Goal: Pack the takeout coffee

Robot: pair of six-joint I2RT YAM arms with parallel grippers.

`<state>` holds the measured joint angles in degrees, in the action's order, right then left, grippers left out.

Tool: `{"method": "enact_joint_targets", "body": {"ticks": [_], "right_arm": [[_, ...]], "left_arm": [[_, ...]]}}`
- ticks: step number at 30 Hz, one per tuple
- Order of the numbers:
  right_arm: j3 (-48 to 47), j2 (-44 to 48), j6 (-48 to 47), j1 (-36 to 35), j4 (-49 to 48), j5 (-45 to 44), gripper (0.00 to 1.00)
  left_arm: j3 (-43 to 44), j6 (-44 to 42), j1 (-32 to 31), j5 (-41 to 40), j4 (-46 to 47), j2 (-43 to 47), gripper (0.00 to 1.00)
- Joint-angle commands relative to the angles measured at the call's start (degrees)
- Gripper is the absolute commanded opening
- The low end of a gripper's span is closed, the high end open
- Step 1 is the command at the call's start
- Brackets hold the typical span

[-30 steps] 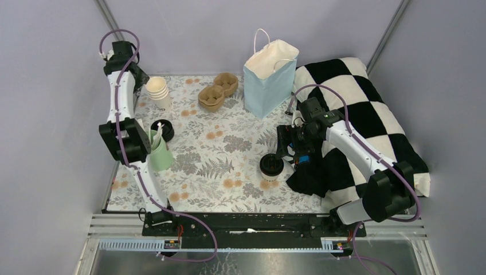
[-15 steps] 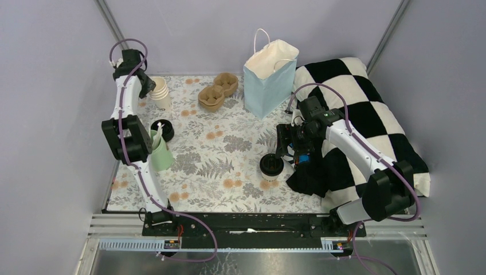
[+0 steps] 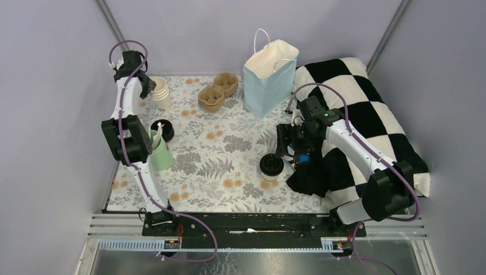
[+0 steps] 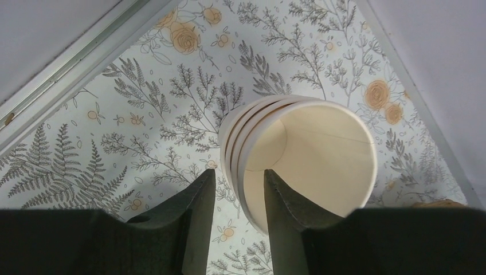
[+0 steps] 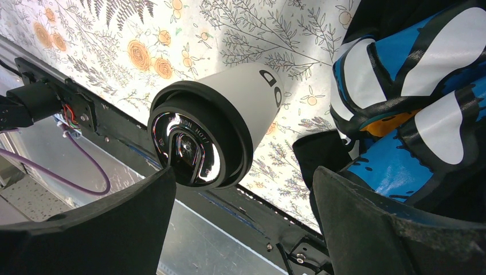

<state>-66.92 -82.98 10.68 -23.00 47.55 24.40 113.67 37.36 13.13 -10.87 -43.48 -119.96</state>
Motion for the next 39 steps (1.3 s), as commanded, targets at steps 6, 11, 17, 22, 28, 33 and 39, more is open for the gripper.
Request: {"method": "enact_joint_targets", "body": {"ticks": [6, 11, 17, 22, 28, 33, 39], "right_arm": [[-1.82, 0.16, -1.01, -0.59, 0.46, -0.94, 0.95], [-1.79, 0.27, -1.01, -0.64, 0.44, -1.02, 0.95], [-1.64, 0.19, -1.04, -0.59, 0.36, -1.07, 0.95], [-1.64, 0.18, -1.08, -0.61, 0.36, -0.96, 0.95], [-1.51, 0.25, -1.1, -0.61, 0.31, -0.89, 0.95], [-1.29, 0.29, -1.05, -0.64, 0.02, -0.7, 0.95], [-1.29, 0.1, -1.01, -0.63, -0.07, -0.42, 0.95]], "left_arm": [[4.06, 0.43, -0.12, 0.21, 1.67, 3.2, 0.31], [4.62, 0.52, -0.11, 0.31, 1.32, 2.56, 0.22], [5.55, 0.59, -0.1, 0.42, 0.7, 2.06, 0.16], [5.27, 0.52, -0.12, 0.12, 0.52, 2.06, 0.07], [5.0, 0.82, -0.11, 0.4, 0.43, 2.11, 0.1], [4.07, 1.13, -0.12, 0.48, 0.67, 2.09, 0.24], [3.84, 1.26, -0.12, 0.36, 1.06, 1.93, 0.25]]}}
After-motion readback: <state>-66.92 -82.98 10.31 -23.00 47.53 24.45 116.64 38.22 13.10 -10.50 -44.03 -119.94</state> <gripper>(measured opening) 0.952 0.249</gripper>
